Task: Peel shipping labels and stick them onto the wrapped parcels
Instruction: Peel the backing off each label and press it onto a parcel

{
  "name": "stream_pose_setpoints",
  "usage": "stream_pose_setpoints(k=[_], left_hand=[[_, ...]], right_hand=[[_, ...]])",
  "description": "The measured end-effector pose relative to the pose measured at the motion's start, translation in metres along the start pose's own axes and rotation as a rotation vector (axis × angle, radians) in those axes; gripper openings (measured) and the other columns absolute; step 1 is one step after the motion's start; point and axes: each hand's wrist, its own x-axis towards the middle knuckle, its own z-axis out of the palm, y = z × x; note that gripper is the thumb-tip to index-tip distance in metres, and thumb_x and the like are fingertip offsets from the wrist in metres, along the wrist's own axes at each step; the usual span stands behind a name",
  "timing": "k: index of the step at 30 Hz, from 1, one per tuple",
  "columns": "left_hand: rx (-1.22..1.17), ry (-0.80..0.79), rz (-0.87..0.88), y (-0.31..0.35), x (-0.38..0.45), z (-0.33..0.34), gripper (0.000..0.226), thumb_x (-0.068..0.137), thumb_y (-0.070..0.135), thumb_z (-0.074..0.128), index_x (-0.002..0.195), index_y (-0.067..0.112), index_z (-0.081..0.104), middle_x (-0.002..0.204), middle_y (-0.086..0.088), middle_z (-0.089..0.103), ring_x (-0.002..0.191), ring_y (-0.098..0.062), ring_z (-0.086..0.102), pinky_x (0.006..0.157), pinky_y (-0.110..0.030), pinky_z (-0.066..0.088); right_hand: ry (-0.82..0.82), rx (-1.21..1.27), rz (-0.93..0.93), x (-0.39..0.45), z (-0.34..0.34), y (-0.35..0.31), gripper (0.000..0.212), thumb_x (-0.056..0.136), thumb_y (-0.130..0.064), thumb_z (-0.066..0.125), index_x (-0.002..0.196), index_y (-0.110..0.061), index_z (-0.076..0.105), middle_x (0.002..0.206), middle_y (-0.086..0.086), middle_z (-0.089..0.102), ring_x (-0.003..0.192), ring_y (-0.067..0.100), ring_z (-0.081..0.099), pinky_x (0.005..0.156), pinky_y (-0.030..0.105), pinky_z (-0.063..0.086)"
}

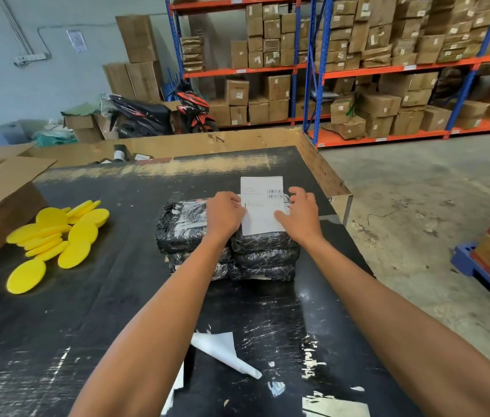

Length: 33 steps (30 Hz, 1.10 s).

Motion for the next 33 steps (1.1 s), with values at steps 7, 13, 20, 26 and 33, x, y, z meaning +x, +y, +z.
stream_pose_setpoints(k=[7,13,20,26,33], left_hand=[[0.241,-0.042,0.246,-0.009,0.002,0.005,0.041,0.091,0.002,0.055,0.127,0.016,0.066,0.125,-0.01,0.07,0.107,-0.03,0.066,0.098,-0.036,0.048],[0.591,-0.282,0.29,-0.008,0.014,0.006,0.041,0.104,0.034,0.036,0.141,0.035,0.054,0.129,0.0,0.069,0.128,-0.023,0.057,0.125,-0.051,0.0],[0.677,-0.43,0.243,-0.007,0.035,0.006,0.054,0.105,0.048,0.024,0.156,0.029,0.029,0.163,0.006,0.029,0.152,-0.016,0.021,0.119,-0.062,-0.009],[0.731,-0.566,0.219,-0.009,0.04,-0.001,0.08,0.096,0.072,0.023,0.161,0.028,0.008,0.168,0.01,0.005,0.156,-0.019,-0.004,0.118,-0.059,-0.018],[0.717,-0.684,0.213,-0.013,0.036,-0.01,0.13,0.06,0.101,0.034,0.159,0.029,-0.009,0.167,0.006,-0.016,0.154,-0.024,-0.017,0.112,-0.067,-0.021]], right_hand=[[0.0,-0.211,-0.274,0.007,-0.006,0.002,0.018,0.09,-0.019,0.067,0.102,-0.032,0.072,0.121,-0.009,0.062,0.122,0.02,0.05,0.101,0.04,0.042],[-0.19,-0.425,-0.224,0.03,-0.009,-0.002,0.033,0.1,-0.031,0.048,0.123,-0.039,0.07,0.132,0.001,0.066,0.136,0.022,0.048,0.105,0.041,0.037],[-0.445,-0.538,-0.106,0.058,-0.007,-0.001,0.051,0.102,-0.054,0.035,0.152,-0.041,0.035,0.165,-0.005,0.026,0.151,0.028,0.025,0.12,0.054,0.022],[-0.467,-0.308,0.022,0.053,-0.009,0.007,0.073,0.098,-0.059,0.047,0.159,-0.029,0.022,0.165,0.004,0.024,0.149,0.029,0.03,0.116,0.046,0.031],[-0.572,0.235,0.188,0.029,-0.018,0.023,0.107,0.085,-0.043,0.077,0.161,-0.031,0.003,0.163,-0.002,0.028,0.142,0.02,0.037,0.11,0.033,0.033]])
